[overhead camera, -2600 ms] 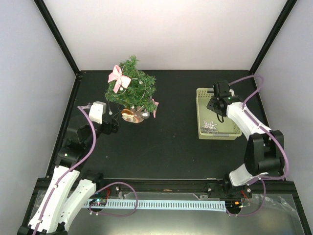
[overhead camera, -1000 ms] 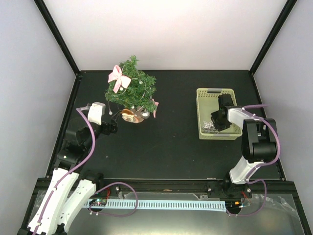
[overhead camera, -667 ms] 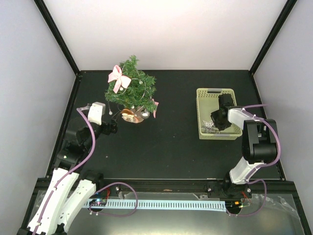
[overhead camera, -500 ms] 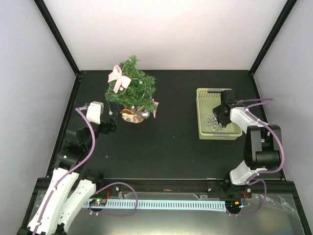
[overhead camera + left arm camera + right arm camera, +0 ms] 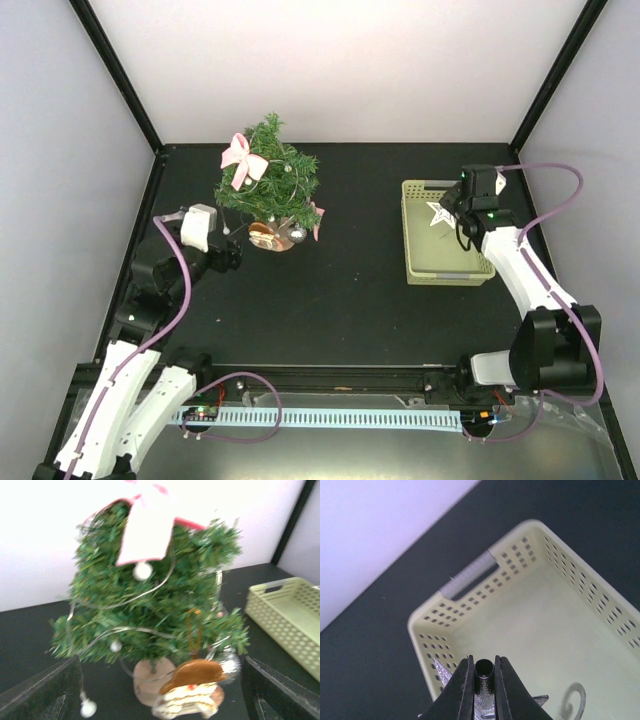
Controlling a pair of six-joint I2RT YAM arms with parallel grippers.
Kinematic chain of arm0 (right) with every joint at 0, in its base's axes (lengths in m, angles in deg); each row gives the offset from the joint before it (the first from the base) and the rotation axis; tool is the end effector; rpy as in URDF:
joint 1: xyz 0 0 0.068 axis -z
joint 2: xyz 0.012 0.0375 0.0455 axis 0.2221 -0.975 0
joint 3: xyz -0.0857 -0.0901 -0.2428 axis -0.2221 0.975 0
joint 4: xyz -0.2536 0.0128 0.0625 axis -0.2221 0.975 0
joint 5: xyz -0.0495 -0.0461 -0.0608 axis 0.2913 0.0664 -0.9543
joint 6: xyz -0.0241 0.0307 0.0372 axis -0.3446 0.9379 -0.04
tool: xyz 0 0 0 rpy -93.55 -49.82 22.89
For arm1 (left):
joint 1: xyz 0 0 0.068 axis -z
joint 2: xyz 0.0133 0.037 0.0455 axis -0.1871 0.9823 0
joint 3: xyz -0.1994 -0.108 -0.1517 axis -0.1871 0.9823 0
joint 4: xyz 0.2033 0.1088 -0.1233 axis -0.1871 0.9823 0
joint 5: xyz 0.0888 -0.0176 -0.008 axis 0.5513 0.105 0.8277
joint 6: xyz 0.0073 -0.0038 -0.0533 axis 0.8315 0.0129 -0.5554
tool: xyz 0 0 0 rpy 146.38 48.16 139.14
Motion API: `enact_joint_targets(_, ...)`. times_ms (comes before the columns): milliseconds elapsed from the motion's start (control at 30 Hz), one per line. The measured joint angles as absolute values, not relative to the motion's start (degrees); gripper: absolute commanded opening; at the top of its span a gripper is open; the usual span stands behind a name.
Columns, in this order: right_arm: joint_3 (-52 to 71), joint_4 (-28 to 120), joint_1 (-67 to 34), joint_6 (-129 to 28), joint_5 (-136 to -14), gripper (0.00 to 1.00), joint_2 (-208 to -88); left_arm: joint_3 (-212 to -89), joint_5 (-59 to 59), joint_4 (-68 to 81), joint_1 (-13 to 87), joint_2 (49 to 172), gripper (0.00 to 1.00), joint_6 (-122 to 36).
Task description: Decorate the small christmas tree
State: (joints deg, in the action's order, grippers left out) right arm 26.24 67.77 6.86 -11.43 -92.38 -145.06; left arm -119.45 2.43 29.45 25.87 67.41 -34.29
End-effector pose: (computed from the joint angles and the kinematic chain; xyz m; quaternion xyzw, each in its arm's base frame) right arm 0.2975 0.0248 0.2746 0.3443 0.8419 0.1064 0.4016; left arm 0.1310 -0.0390 0.3305 0.1173 0.7654 -0.1346 0.6183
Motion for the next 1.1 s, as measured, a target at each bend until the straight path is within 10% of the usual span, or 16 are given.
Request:
enact_joint_targets(433, 33.52, 54.28, 5.19, -24.26, -90.54, 0.11, -134.60, -128.50, -11.84, 28.53, 27.91, 69.97, 0.81, -35.52)
enact_joint_targets(1100, 28.97, 47.57, -10.35, -19.97, -51.70, 0.14, -129.39, -135.54, -27.03, 25.43, 37.94, 83.52, 0.66, -41.61)
